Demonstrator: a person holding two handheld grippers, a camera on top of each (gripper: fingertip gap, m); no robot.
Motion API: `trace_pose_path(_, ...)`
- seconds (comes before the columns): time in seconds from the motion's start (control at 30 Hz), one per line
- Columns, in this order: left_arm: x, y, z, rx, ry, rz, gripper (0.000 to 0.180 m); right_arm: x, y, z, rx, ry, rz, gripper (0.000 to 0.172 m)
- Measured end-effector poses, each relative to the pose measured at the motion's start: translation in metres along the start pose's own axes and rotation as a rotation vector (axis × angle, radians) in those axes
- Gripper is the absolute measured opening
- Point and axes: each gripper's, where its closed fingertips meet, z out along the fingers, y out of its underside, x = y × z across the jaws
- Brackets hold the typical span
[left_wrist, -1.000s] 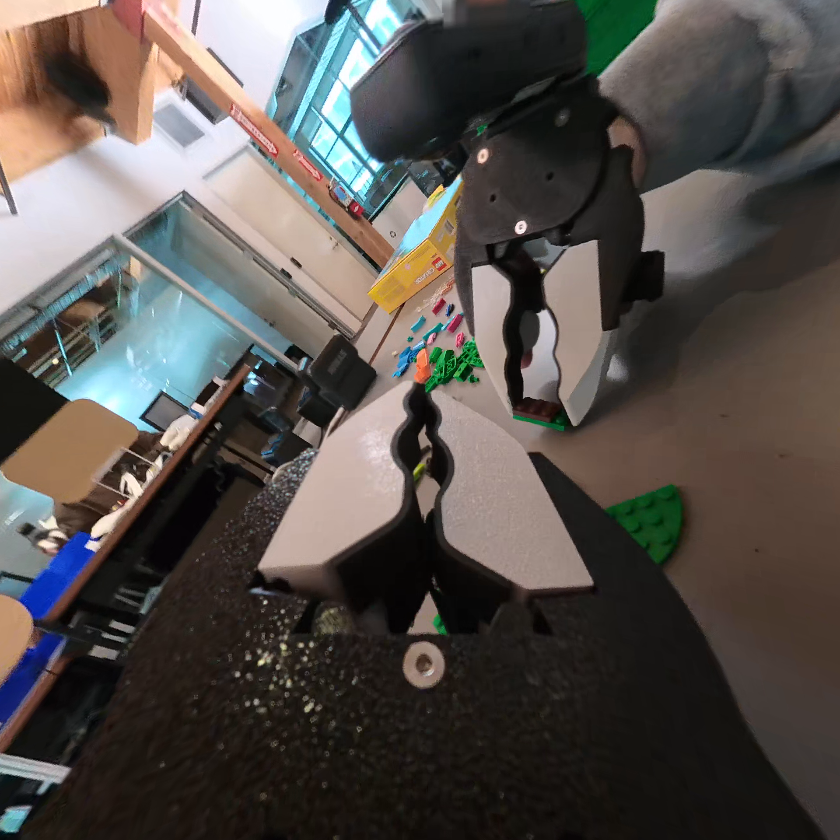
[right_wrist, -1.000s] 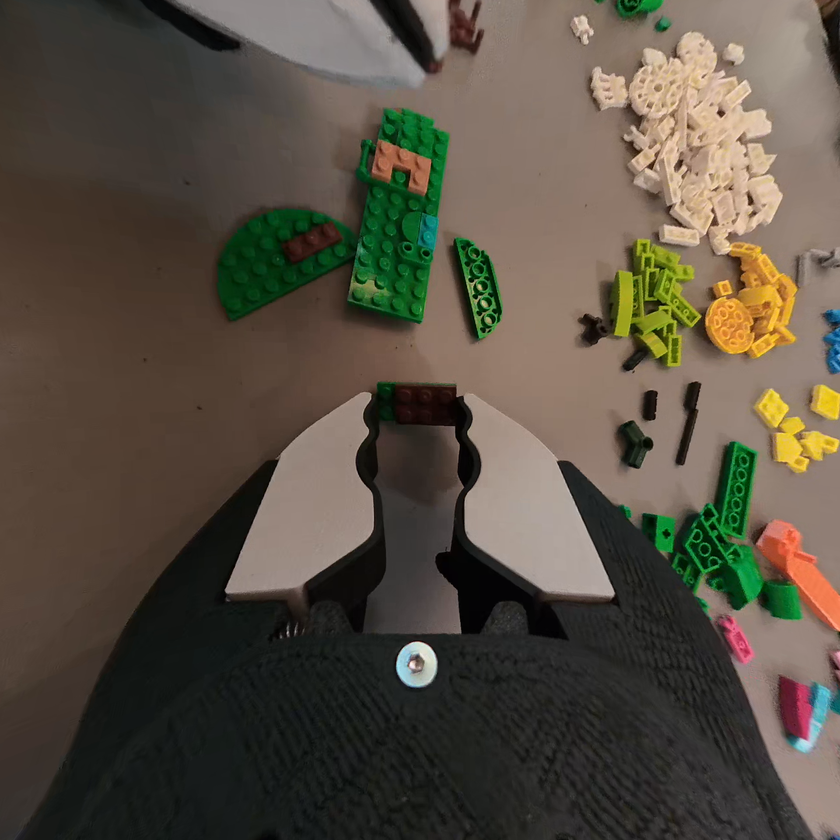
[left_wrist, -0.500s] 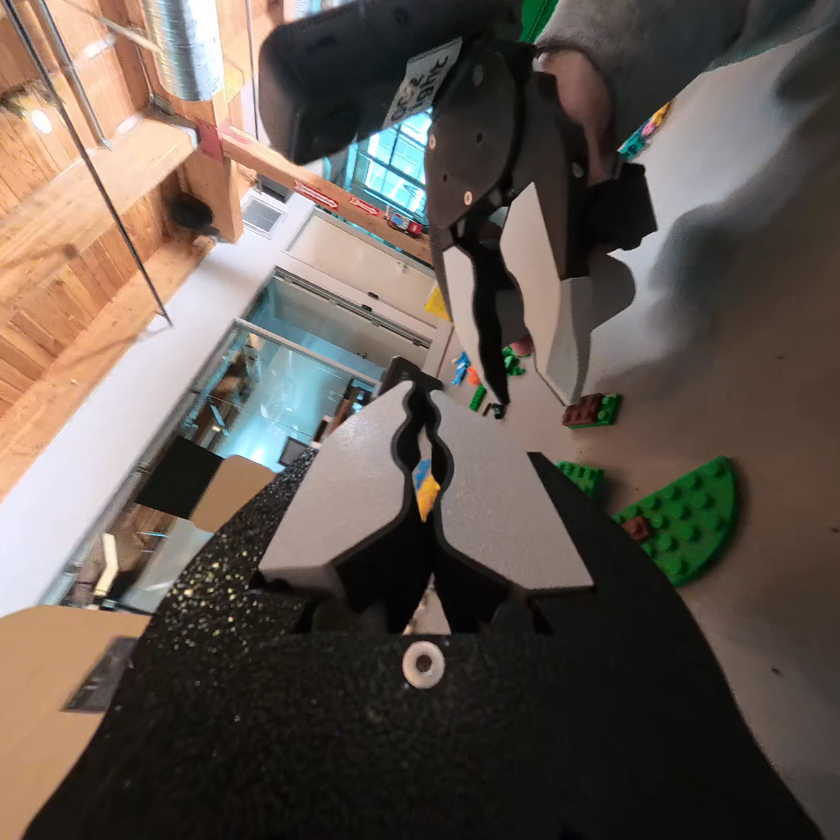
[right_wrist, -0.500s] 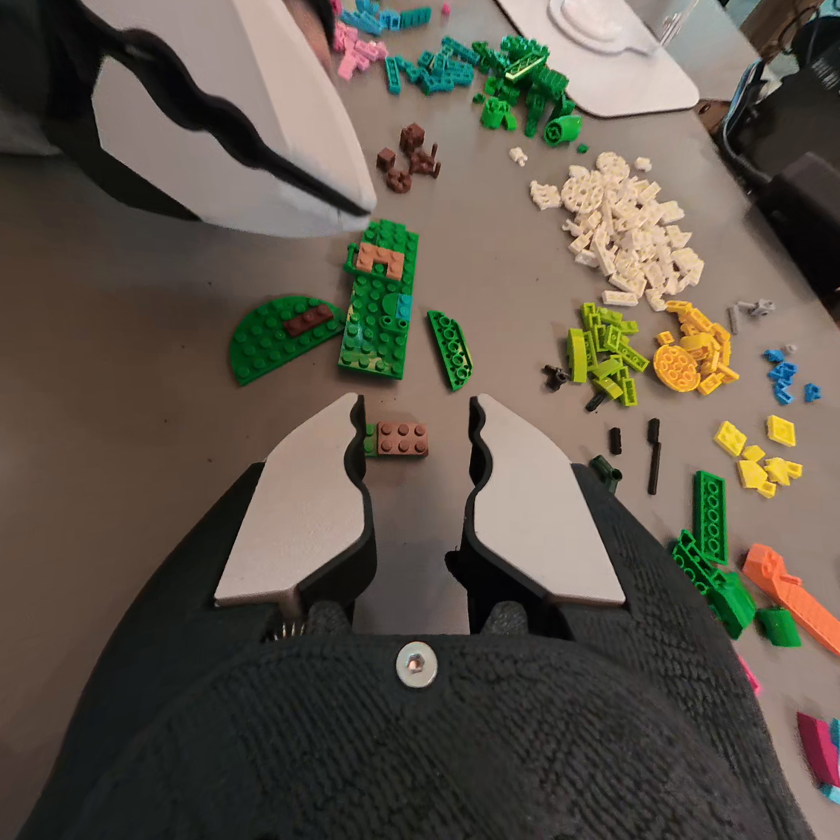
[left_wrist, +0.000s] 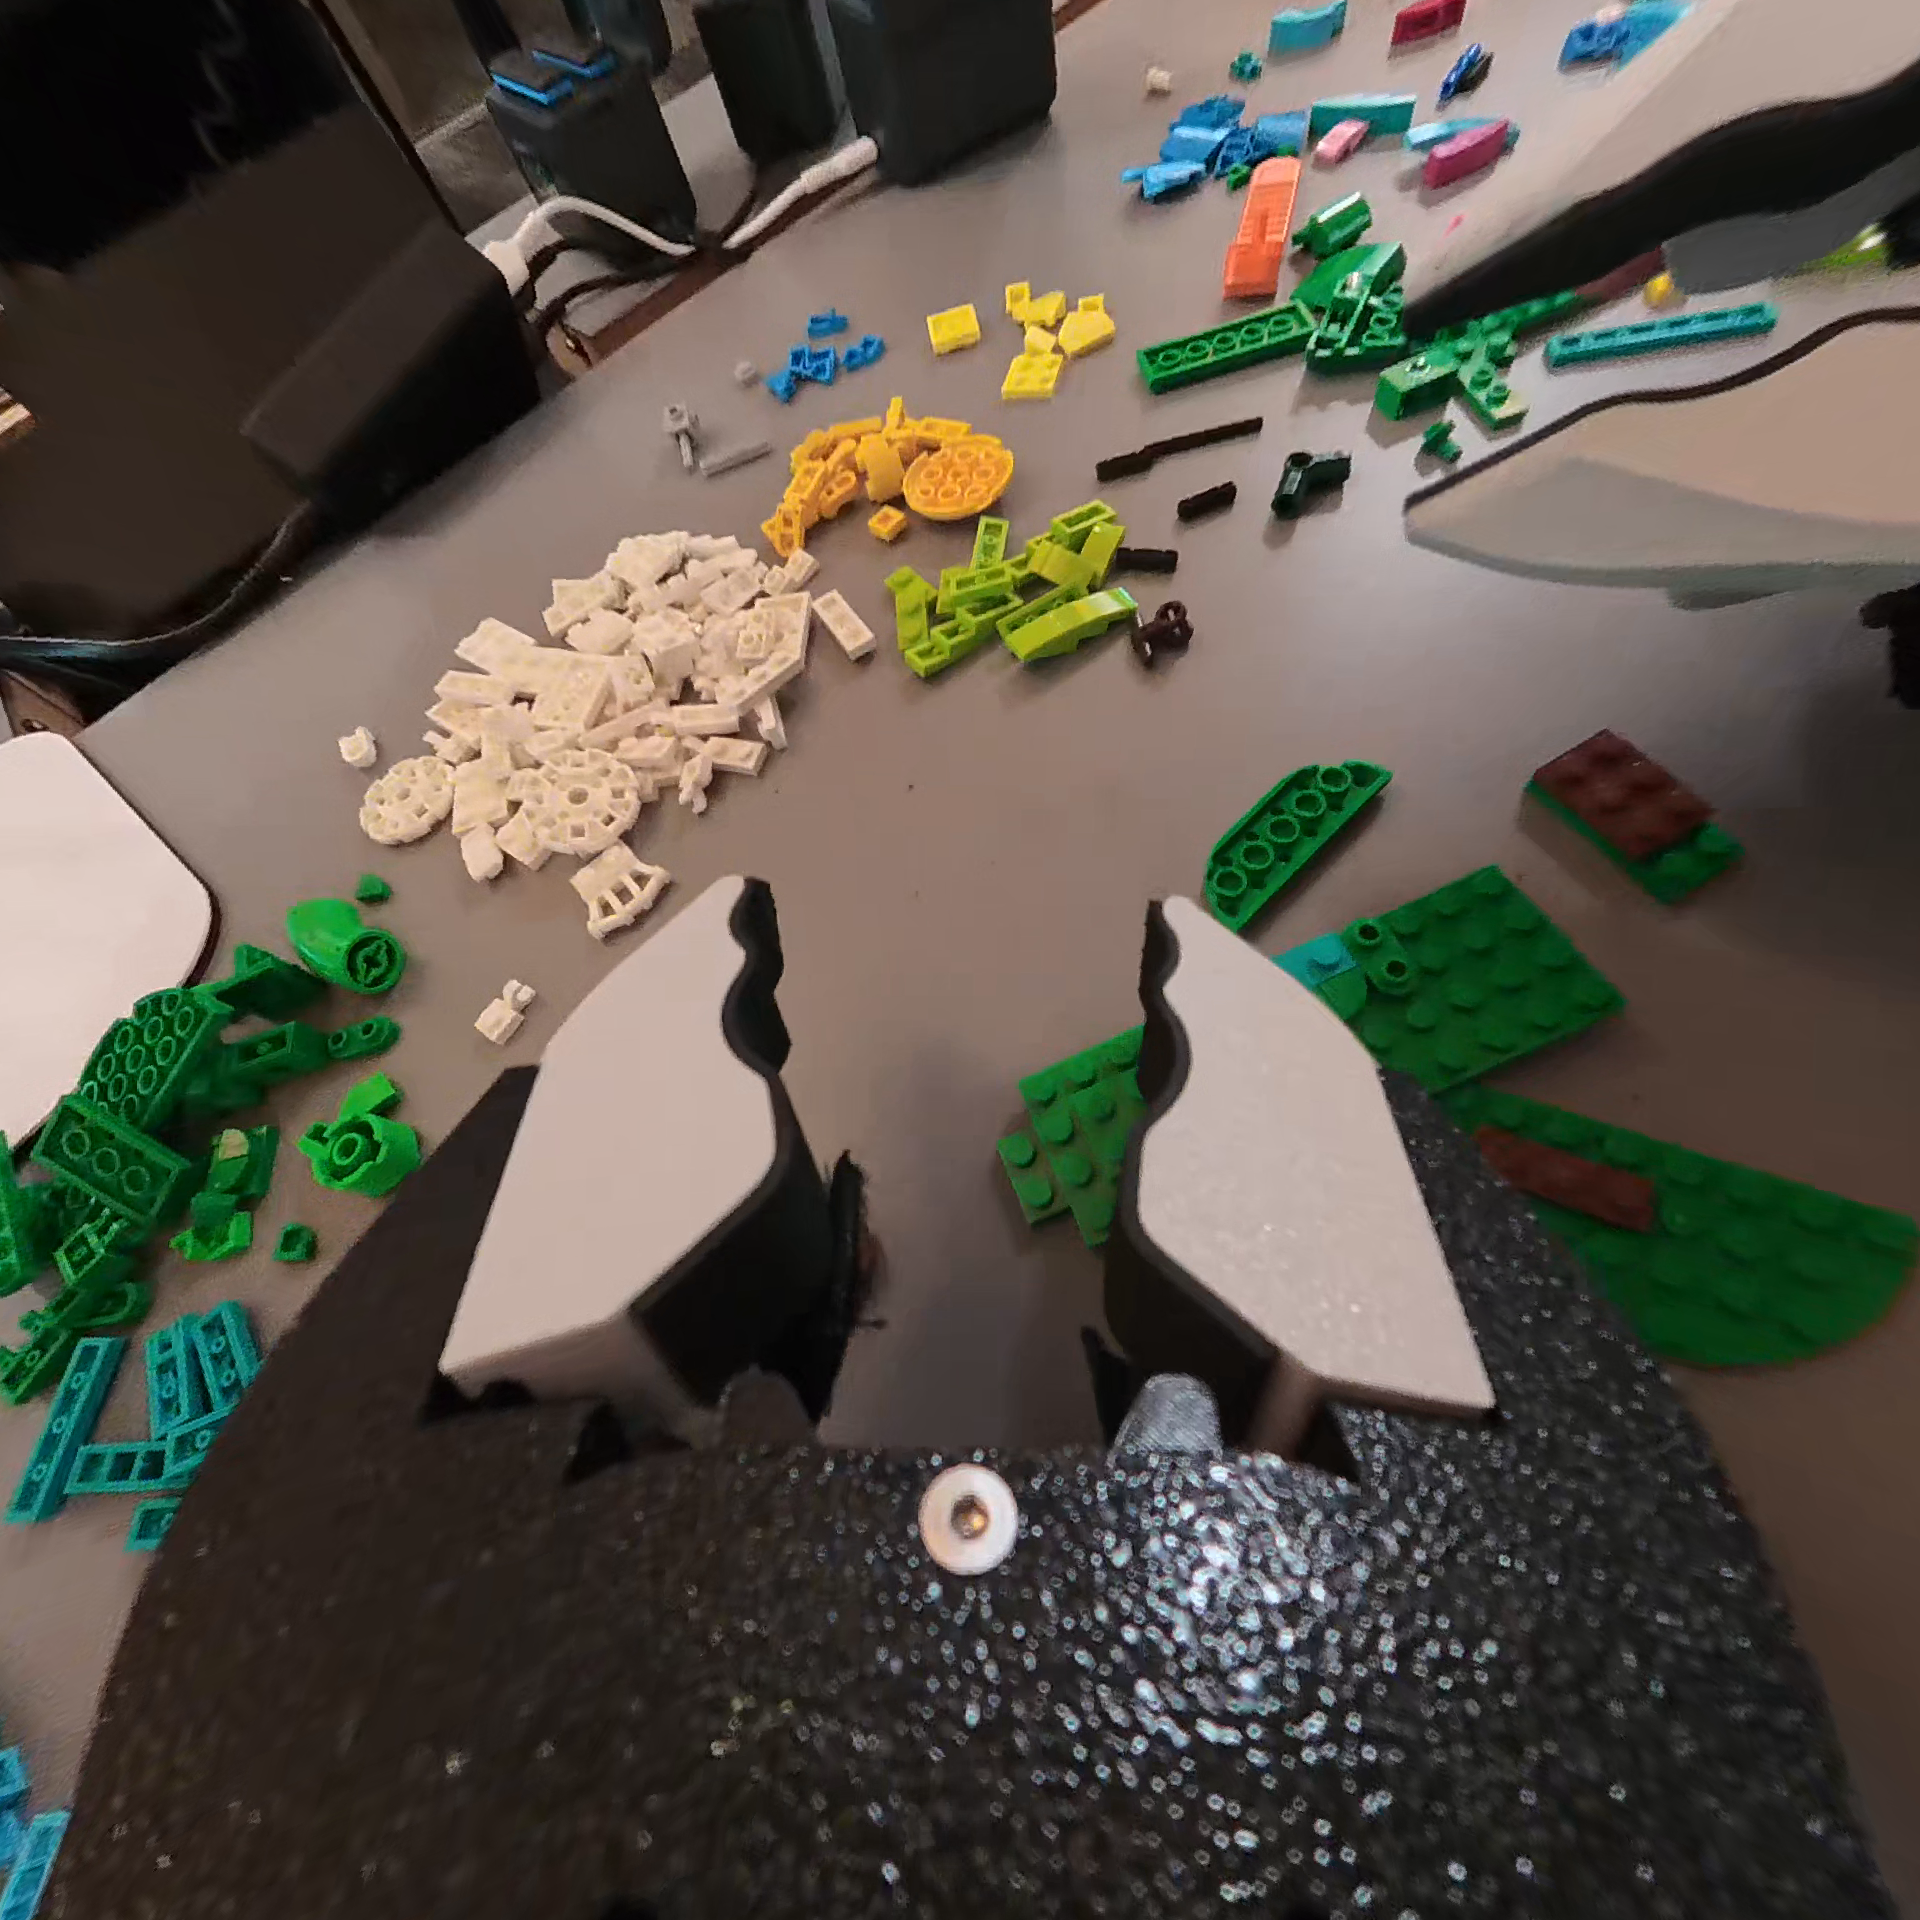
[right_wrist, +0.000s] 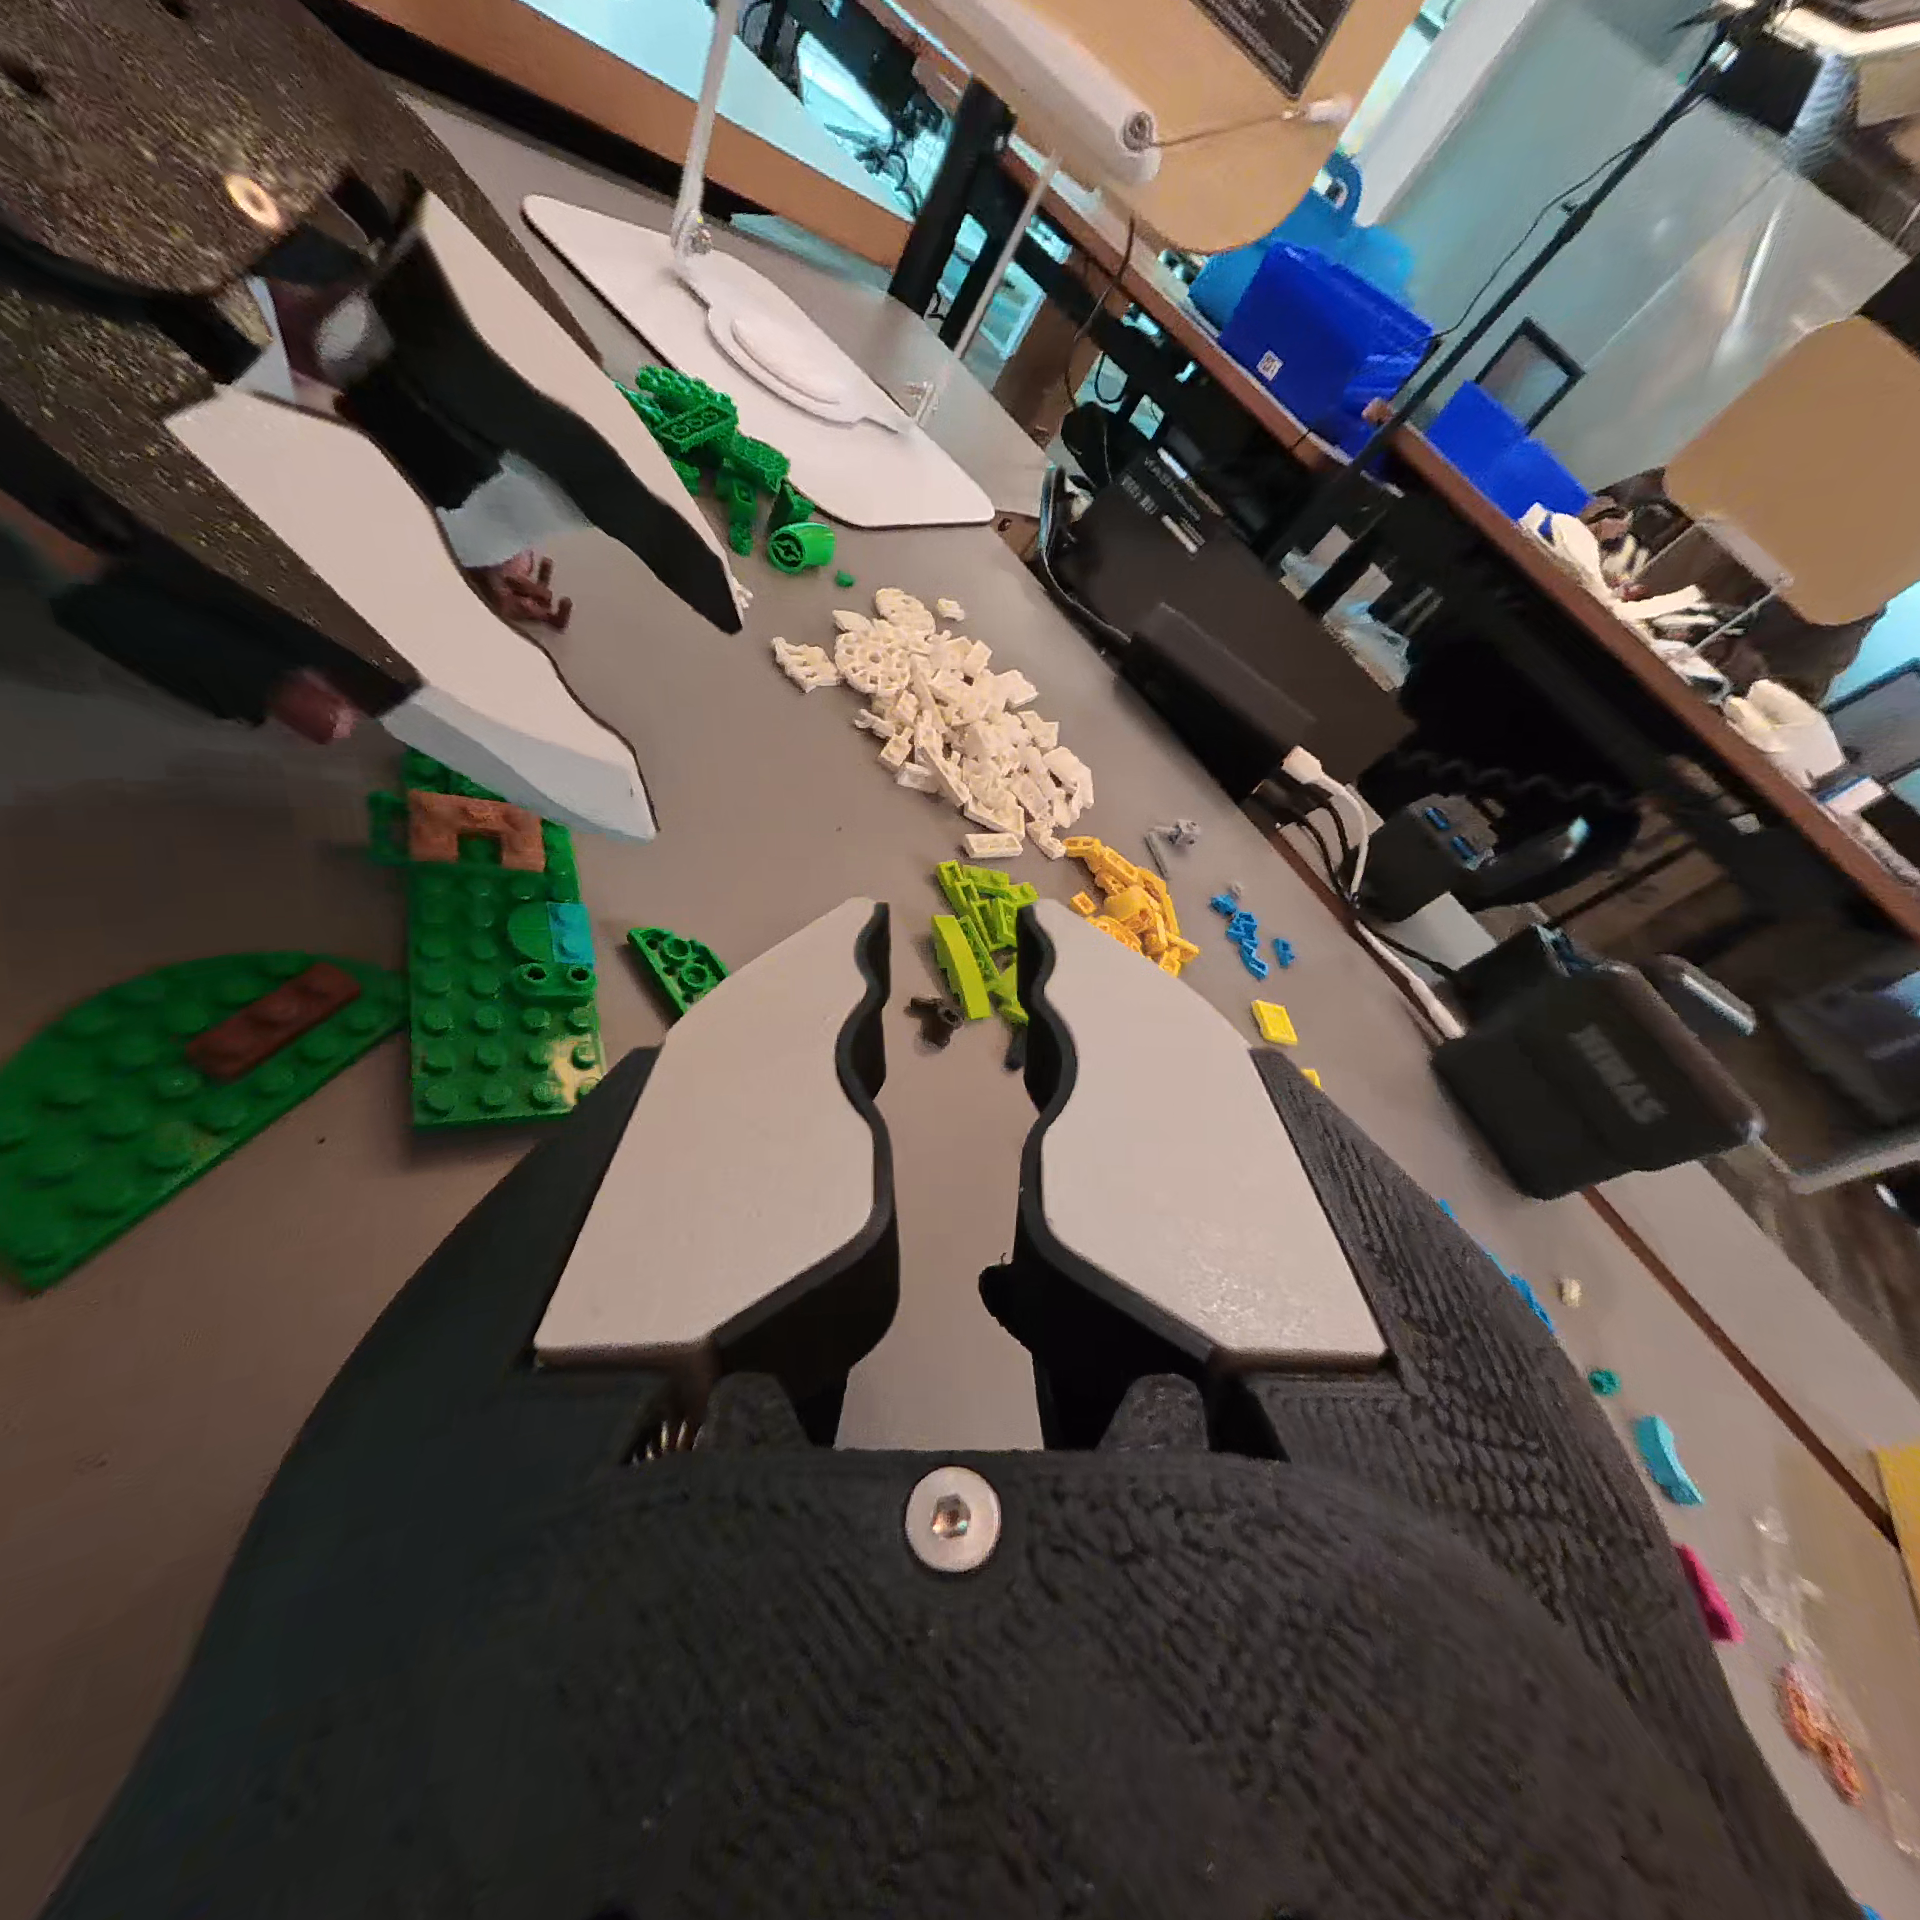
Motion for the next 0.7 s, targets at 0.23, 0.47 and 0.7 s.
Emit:
trace_pose_path(0.23, 0.0, 0.002, 0.0, -0.014, 0.004, -0.013, 0.067, -0.016, -0.001, -0.001, 0.014, -0.122, 0.026, 0.0)
trace_pose_path(0.47, -0.001, 0.001, -0.001, -0.002, 0.021, -0.045, 0.066, -0.017, 0.001, -0.007, 0.039, -0.223, -0.031, 0.003)
trace_pose_path(0.7, -0.008, -0.005, -0.004, 0.036, 0.004, -0.053, 0.063, -0.041, 0.022, -0.007, -0.107, -0.559, 0.04, 0.027)
